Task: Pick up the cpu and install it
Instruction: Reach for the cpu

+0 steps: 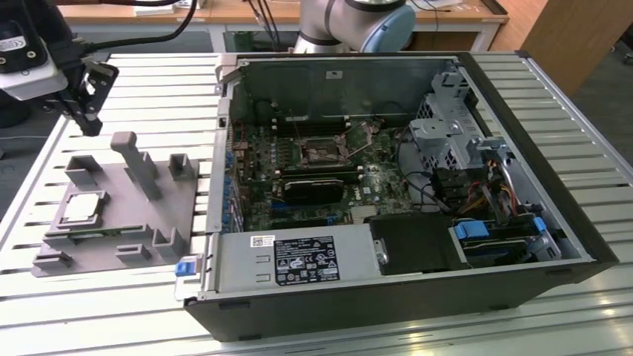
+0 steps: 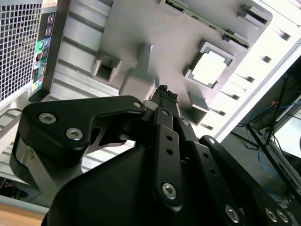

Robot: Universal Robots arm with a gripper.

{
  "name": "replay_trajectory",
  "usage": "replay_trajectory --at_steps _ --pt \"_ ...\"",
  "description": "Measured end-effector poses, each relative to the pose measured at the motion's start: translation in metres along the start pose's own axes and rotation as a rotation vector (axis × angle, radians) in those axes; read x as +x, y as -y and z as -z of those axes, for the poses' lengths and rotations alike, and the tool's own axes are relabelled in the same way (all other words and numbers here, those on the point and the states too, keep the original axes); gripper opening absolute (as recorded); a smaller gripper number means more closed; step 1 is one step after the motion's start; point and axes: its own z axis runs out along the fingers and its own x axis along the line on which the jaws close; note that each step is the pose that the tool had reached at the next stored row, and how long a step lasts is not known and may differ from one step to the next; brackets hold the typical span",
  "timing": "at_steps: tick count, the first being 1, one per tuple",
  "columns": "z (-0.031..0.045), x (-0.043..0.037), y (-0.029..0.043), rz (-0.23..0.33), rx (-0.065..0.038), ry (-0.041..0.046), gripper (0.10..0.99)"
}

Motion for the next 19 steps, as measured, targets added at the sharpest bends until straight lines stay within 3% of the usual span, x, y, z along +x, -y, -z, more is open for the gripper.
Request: replay_trajectory --at_steps 19 --pt "-0.0044 0.0138 0.0012 0.000 0.000 -0.0034 0.106"
